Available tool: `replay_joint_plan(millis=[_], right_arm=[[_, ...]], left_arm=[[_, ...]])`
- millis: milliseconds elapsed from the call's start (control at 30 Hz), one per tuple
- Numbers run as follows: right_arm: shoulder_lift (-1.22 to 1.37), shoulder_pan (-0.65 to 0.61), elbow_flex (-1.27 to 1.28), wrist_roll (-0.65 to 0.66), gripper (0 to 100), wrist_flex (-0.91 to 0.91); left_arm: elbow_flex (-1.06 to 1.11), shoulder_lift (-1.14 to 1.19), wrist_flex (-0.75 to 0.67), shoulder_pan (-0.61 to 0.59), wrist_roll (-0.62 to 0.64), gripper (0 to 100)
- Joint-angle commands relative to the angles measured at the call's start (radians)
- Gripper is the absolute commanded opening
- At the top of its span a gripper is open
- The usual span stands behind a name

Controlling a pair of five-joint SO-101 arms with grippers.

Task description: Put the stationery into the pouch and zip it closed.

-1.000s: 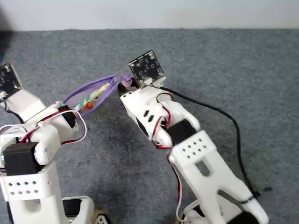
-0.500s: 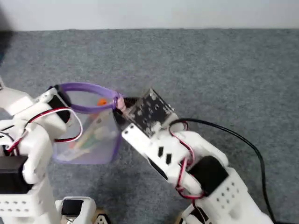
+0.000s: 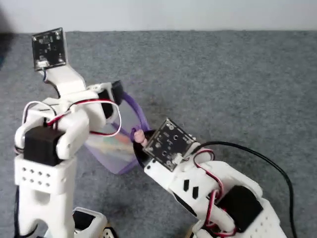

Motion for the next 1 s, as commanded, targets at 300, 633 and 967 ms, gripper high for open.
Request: replay_joint_plan(millis=[300,633,967], right_arm=[[-0.036,0.05,-0.057,0.035,0.8,-0.012],[-0.036,0.039,-0.049,0.058,0.8,-0.002],[-0.044,0.045,-0.002,0.057,0.8,-0.001]], left_arm=[[-0.114,-0.226,0.206,0.017,0.043,33],[-0.108,-0.086,0.044,-0.094,0.043,32],[-0.114,0.288,-0.186,0.048,0.041,32]])
